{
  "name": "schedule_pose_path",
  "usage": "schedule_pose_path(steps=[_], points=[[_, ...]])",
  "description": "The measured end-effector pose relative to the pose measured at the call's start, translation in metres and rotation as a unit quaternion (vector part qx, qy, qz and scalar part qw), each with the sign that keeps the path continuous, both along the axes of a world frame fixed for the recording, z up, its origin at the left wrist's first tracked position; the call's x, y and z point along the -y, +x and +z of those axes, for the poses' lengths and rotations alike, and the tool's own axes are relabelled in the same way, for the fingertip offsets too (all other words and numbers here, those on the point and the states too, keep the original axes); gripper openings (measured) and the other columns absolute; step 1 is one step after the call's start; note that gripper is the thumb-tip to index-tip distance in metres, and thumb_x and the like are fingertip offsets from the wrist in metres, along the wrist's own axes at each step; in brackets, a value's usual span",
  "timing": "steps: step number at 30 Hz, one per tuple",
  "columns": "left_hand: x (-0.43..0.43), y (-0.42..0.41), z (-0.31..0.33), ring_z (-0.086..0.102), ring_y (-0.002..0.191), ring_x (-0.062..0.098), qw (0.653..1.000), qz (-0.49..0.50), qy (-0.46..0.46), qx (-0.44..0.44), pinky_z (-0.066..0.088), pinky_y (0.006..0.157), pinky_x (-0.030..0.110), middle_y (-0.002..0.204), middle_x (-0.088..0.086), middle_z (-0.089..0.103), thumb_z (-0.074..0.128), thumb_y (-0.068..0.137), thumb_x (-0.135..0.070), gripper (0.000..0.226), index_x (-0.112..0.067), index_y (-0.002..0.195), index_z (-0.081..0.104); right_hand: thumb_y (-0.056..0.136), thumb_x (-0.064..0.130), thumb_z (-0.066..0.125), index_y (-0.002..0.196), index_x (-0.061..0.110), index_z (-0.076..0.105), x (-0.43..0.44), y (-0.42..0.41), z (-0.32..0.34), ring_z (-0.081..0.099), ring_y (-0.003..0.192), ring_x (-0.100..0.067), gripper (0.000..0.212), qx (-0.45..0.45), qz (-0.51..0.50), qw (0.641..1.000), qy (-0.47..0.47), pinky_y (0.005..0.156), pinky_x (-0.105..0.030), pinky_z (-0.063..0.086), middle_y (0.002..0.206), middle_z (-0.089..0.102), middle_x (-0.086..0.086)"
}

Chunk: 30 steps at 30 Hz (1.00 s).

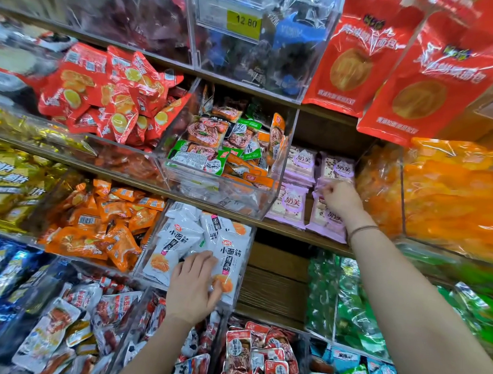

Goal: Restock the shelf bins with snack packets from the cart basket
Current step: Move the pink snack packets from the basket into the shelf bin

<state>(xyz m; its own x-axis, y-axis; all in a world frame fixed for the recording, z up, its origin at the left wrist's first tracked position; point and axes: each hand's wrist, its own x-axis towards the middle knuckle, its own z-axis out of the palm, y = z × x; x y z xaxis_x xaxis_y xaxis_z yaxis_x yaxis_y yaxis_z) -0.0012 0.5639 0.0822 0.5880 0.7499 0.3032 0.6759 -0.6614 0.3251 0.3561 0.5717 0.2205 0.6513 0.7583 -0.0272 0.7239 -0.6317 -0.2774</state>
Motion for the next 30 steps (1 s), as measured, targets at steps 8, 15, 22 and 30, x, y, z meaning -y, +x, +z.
schedule_pose_path(steps=[8,15,22,30], points=[[0.0,-0.001,-0.005,0.053,0.101,0.02,1.0,0.004,0.002,-0.005,0.034,0.08,0.033,0.113,0.001,0.063,0.044,0.079,-0.04,0.039,-0.017,0.103,0.064,0.094,0.027,0.049,0.113,0.005,0.057,0.024,-0.011,-0.028,0.049,0.11,-0.03,0.029,0.047,0.054,0.997,0.037,0.088,-0.037,0.044,0.122,0.049,-0.013],[0.009,-0.002,0.011,0.056,0.107,0.027,0.999,0.008,-0.05,-0.002,0.042,0.087,0.04,0.117,0.005,0.061,0.037,0.084,-0.043,0.049,-0.011,0.113,0.06,0.096,0.028,0.045,0.128,0.004,0.048,0.054,-0.046,-0.021,0.044,0.121,-0.032,0.04,-0.019,0.033,0.992,0.122,0.102,-0.04,0.039,0.131,0.045,-0.015],[0.079,-0.019,0.019,0.051,0.102,0.01,0.958,0.037,-0.172,0.226,0.045,0.077,0.021,0.115,-0.004,0.052,0.051,0.092,-0.034,0.036,-0.019,0.124,0.046,0.092,0.021,0.055,0.119,0.017,0.055,0.184,-0.151,-0.059,0.056,0.088,-0.002,0.028,-0.182,0.02,0.941,0.284,0.074,-0.015,0.047,0.106,0.053,0.007],[0.202,-0.074,-0.049,0.055,0.071,0.0,0.912,-0.036,-0.409,0.014,0.043,0.068,0.025,0.077,-0.014,0.059,0.059,0.09,-0.011,0.021,-0.031,0.083,0.058,0.093,0.019,0.054,0.104,0.015,0.063,0.34,-0.222,-0.16,0.061,0.09,-0.015,0.014,-0.403,-0.025,0.915,0.008,0.074,-0.018,0.043,0.094,0.065,0.002]])
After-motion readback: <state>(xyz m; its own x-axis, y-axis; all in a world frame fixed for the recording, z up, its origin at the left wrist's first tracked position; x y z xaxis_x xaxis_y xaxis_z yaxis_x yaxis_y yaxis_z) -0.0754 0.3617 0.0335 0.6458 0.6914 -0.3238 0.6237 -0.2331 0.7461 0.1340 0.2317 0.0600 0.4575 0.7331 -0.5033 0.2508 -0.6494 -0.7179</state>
